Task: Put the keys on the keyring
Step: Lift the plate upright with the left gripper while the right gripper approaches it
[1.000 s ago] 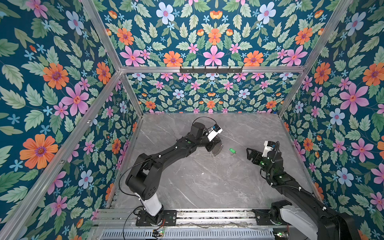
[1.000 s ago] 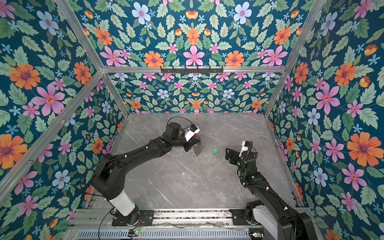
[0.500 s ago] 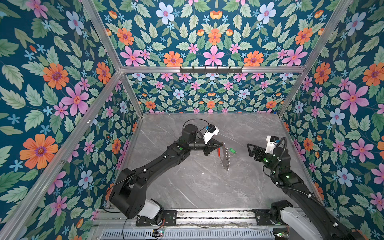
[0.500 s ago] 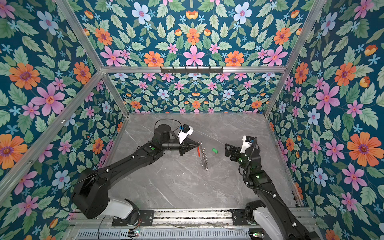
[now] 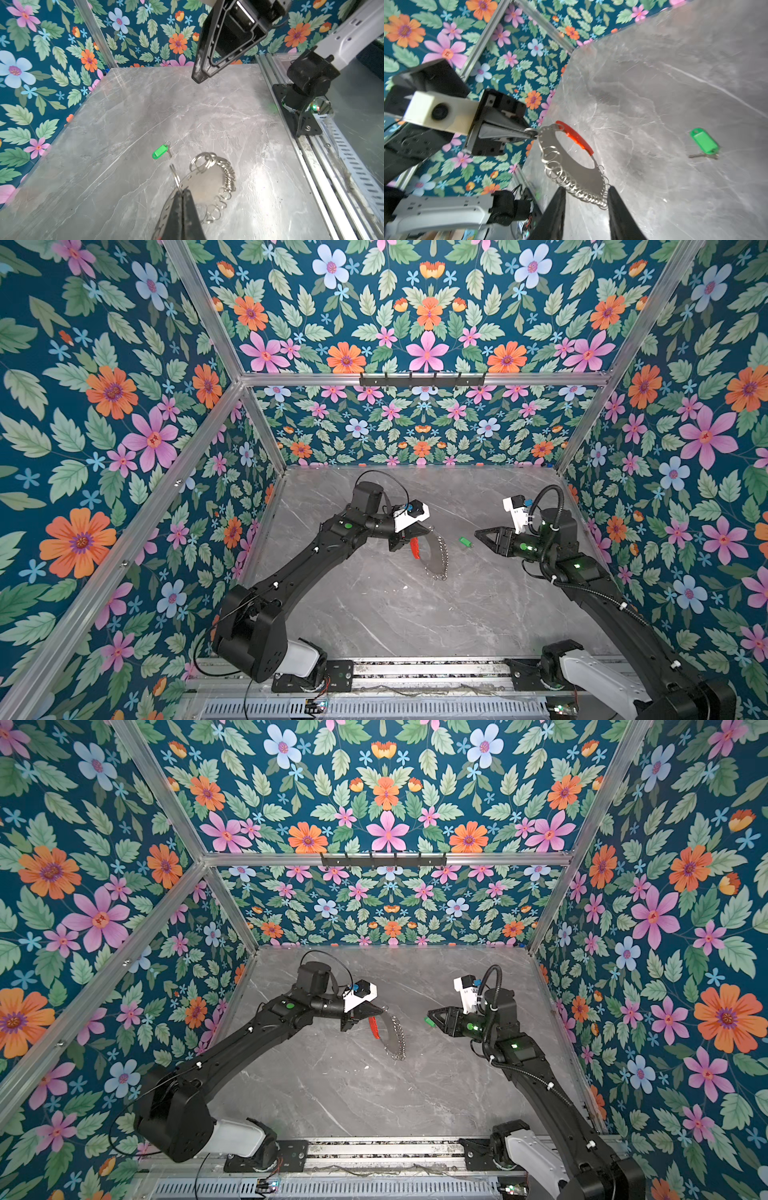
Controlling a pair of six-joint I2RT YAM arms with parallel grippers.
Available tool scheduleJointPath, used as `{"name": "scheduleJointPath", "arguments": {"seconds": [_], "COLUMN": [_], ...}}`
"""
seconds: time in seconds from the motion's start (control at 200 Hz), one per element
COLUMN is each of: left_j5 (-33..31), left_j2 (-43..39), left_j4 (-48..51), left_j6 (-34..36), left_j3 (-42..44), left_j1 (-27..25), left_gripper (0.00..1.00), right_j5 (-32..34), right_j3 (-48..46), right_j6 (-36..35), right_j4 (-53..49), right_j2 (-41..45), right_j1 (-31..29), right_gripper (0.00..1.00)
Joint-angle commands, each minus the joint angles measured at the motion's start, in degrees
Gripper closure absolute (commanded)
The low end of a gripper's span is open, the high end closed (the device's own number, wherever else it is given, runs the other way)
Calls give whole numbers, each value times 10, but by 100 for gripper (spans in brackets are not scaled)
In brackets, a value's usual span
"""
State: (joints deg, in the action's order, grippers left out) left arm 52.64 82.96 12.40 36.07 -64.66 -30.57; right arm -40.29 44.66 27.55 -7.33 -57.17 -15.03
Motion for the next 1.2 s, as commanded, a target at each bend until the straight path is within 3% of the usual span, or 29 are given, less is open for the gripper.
{"name": "scheduleJointPath", "arguments": {"seconds": [0.0, 0.27, 0.42, 0.85, 1.195], "left_j5": [68, 91, 102, 107, 107], "left_j2": [21, 74, 84, 106, 130], "left_j4": [78, 189, 162, 162, 129], "left_j6": [58, 135, 118, 101, 72], "left_j3": [-26, -100, -106, -133, -146], "left_j1": [14, 31, 31, 31, 30], "left_gripper": [100, 100, 100, 100, 100], "right_j5": [-33, -24, 7, -9, -19], "right_j3": [23, 116, 168, 184, 190], "right_j6": [-47, -98, -141, -165, -186], "right_j4": [37, 26, -12, 6, 10], "right_j2": [-24, -140, -185, -224, -250], "right_j1": [-30, -64, -90, -108, -109], "right_gripper": [65, 66, 66, 60, 65]}}
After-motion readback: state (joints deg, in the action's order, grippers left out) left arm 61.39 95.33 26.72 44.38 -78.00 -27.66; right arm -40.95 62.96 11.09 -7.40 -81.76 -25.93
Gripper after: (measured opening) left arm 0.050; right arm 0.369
